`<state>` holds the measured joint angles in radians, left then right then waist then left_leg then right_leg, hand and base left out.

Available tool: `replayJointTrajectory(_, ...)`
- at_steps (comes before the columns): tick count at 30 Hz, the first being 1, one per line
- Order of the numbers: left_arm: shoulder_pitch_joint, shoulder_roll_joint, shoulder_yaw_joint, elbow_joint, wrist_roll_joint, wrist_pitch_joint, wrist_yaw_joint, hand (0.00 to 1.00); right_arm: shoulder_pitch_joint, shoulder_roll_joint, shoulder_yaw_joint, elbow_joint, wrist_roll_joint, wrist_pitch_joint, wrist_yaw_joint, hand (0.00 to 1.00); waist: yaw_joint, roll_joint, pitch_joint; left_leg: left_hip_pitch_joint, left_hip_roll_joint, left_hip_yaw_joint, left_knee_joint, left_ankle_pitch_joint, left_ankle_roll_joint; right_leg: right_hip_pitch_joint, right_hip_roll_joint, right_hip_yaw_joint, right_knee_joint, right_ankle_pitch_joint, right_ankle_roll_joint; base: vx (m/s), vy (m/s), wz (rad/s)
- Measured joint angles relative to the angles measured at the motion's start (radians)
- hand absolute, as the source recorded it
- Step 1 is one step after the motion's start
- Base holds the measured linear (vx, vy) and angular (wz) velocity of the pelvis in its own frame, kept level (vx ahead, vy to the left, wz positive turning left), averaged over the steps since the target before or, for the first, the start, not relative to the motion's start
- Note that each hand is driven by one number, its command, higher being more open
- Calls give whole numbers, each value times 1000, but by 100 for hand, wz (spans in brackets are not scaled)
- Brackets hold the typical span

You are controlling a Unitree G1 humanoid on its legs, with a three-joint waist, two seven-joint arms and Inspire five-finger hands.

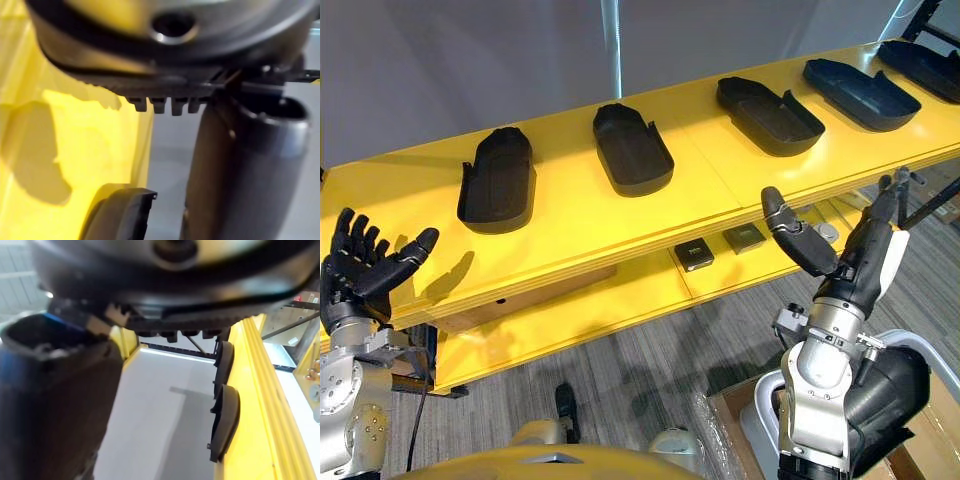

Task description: Walk over and take three plastic housings, then place them on the shelf

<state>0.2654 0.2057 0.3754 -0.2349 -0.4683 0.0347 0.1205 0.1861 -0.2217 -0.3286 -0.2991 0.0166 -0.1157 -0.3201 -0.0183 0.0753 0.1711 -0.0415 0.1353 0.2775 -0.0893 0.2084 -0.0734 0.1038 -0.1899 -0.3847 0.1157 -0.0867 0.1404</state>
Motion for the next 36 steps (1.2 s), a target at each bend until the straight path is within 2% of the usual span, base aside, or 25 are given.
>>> replayJointTrajectory(7, -4, 9, -13, 67, -1, 27, -78, 100, -7, 0, 46, 0, 0, -12, -46, 100, 0, 1, -4, -1, 2, 22, 2, -1, 0, -18, -1, 27, 3, 8, 4, -1, -5, -10)
replayJointTrajectory(11, -29, 44, -34, 119, -6, 33, -115, 100, -8, 0, 68, 0, 0, -14, -50, 100, 3, 1, -5, 23, 5, 57, 4, 0, 5, -17, -1, 63, 5, 16, 4, 32, -13, -23)
replayJointTrajectory(16, -59, 81, -82, 165, -37, 33, -180, 100, -7, -10, 68, 0, 0, -27, -39, 100, -13, 7, -9, 36, 9, 81, 3, -15, -1, -20, 0, 85, 4, 18, 3, -6, -5, -16)
replayJointTrajectory(22, -118, 88, -88, 277, -36, 8, -175, 100, -7, -26, 63, 0, 34, -32, -15, 100, -25, 23, -19, 41, 14, 109, 1, -16, -1, -39, 2, 115, 4, 20, -1, -15, 0, -14)
replayJointTrajectory(26, -153, 110, -90, 340, -40, -32, -171, 100, -8, -59, 63, 0, 44, -32, -7, 100, -31, 23, -18, 29, 14, 112, 3, -16, -1, -55, 1, 119, 6, 22, -3, 1, -1, -1)
replayJointTrajectory(36, -190, 129, -82, 369, -40, -62, -88, 100, -15, -59, 63, -1, 45, -32, 3, 100, -39, 19, 4, 17, 15, 125, 4, -15, 0, -75, 1, 135, 21, 27, 3, 24, -9, -4)
